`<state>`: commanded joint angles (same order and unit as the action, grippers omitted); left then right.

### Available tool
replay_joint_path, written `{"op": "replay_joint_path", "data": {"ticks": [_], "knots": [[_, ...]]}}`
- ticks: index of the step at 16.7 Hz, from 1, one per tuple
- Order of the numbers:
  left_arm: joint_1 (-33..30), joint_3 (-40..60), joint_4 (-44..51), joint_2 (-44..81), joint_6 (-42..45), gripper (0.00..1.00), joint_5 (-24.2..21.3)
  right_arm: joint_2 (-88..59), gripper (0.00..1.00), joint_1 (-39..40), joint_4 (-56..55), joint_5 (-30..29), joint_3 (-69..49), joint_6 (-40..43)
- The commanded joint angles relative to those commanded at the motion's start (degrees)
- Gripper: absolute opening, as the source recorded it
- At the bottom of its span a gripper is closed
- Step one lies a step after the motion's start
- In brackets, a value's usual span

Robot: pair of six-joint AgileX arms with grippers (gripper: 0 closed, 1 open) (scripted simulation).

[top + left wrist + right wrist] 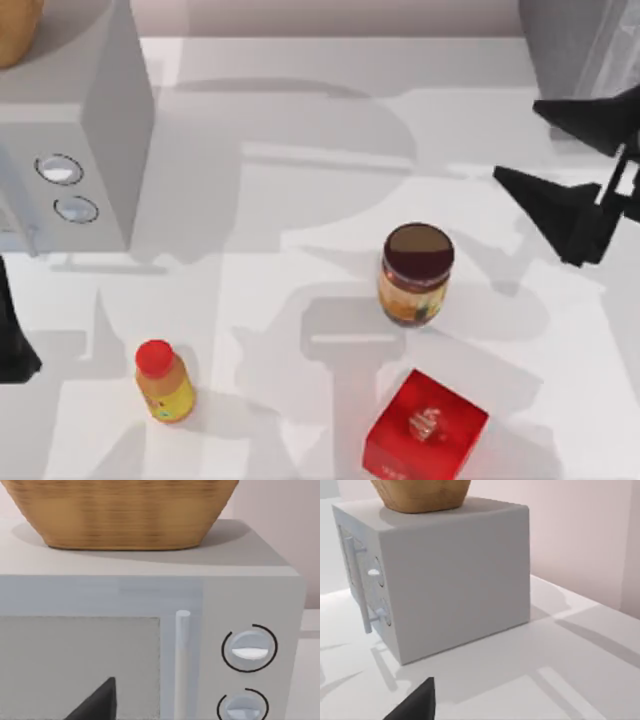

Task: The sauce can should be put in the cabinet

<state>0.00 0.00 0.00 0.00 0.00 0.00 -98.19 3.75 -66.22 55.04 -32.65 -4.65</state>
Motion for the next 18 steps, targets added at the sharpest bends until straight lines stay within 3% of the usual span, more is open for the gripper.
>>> {"op": "replay_joint_path", "data": {"ticks": [5,9,12,18], "knots": [[0.0,0.0,0.0,0.0,0.0,1.00,0.0,-27.3,1.00,1.1,-18.7,15.6,-9.5,-0.4],[0.0,0.0,0.0,0.0,0.0,1.00,0.0,-41.5,1.00,1.5,-29.3,24.2,-14.9,-0.2],[0.0,0.0,0.0,0.0,0.0,1.00,0.0,-46.2,1.00,1.6,-33.0,27.1,-16.9,0.1],[0.0,0.0,0.0,0.0,0.0,1.00,0.0,-48.1,1.00,1.5,-32.8,27.1,-18.1,0.2]]}}
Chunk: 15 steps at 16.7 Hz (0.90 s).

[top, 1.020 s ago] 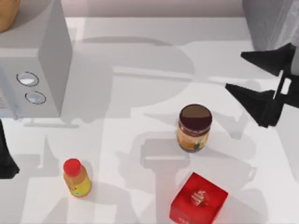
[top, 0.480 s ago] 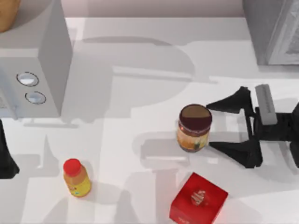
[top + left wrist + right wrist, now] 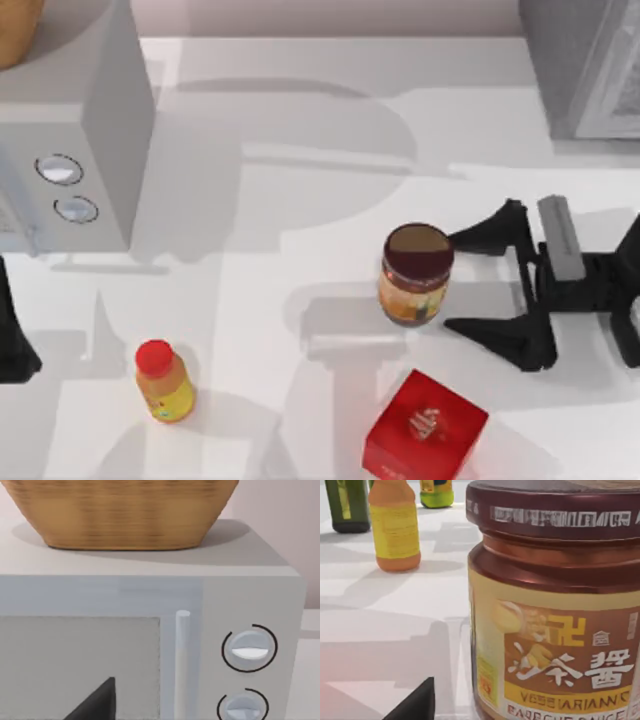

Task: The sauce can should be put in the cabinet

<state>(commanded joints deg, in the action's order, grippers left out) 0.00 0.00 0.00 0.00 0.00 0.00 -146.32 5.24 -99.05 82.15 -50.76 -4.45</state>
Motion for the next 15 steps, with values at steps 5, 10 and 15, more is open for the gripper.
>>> {"op": "replay_joint_path", "data": {"ticks": [5,10,15], "knots": [[0.0,0.0,0.0,0.0,0.0,1.00,0.0,1.1,1.00,5.5,2.7,-5.1,-0.9,1.6],[0.0,0.0,0.0,0.0,0.0,1.00,0.0,1.8,1.00,9.7,5.0,-9.4,-1.6,2.5],[0.0,0.0,0.0,0.0,0.0,1.00,0.0,1.8,0.85,9.7,5.0,-9.4,-1.6,2.5]]}}
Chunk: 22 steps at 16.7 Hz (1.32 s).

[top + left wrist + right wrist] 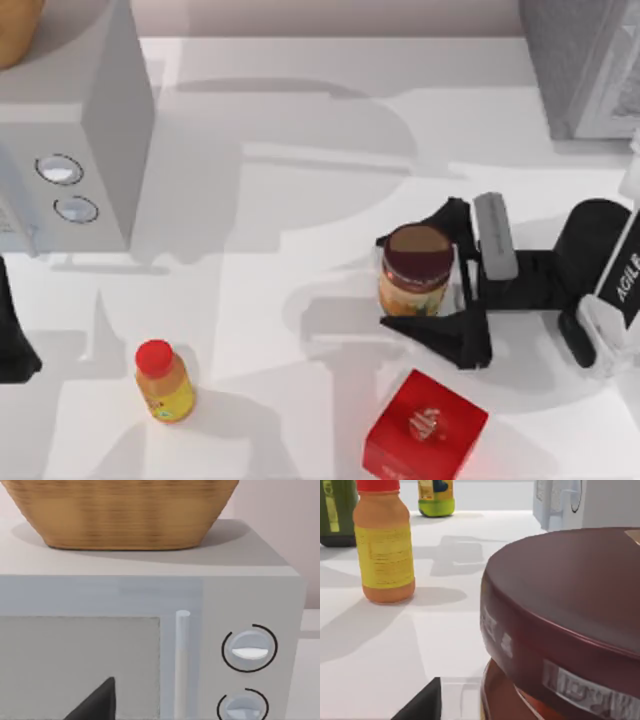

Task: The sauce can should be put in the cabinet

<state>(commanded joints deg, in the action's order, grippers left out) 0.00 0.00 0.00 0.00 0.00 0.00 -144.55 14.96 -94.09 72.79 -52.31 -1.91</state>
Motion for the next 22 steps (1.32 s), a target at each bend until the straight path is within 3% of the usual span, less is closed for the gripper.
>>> {"op": "replay_joint_path", "data": {"ticks": [11,22], "knots": [[0.0,0.0,0.0,0.0,0.0,1.00,0.0,0.0,0.02,0.0,0.0,0.0,0.0,0.0],[0.0,0.0,0.0,0.0,0.0,1.00,0.0,0.7,0.00,-0.2,0.7,0.0,0.1,0.0]]}}
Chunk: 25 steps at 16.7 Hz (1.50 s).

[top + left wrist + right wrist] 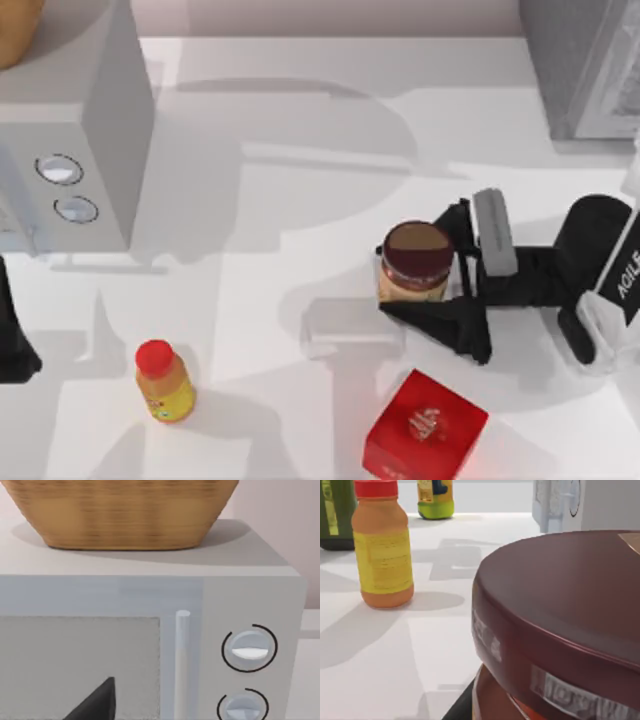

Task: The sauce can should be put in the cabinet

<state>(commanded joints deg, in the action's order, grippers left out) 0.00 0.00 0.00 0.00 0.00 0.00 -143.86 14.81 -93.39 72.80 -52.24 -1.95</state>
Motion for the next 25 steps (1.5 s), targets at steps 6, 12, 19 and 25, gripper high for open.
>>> {"op": "replay_joint_path", "data": {"ticks": [6,12,19,25], "knots": [[0.0,0.0,0.0,0.0,0.0,1.00,0.0,11.7,0.00,0.1,9.7,0.1,0.9,-0.3],[0.0,0.0,0.0,0.0,0.0,1.00,0.0,22.1,0.00,0.2,19.0,0.3,2.0,-0.7],[0.0,0.0,0.0,0.0,0.0,1.00,0.0,31.7,0.00,0.1,27.7,0.3,2.9,-1.2],[0.0,0.0,0.0,0.0,0.0,1.00,0.0,35.1,0.00,-0.2,28.9,-1.4,3.4,-0.5]]}}
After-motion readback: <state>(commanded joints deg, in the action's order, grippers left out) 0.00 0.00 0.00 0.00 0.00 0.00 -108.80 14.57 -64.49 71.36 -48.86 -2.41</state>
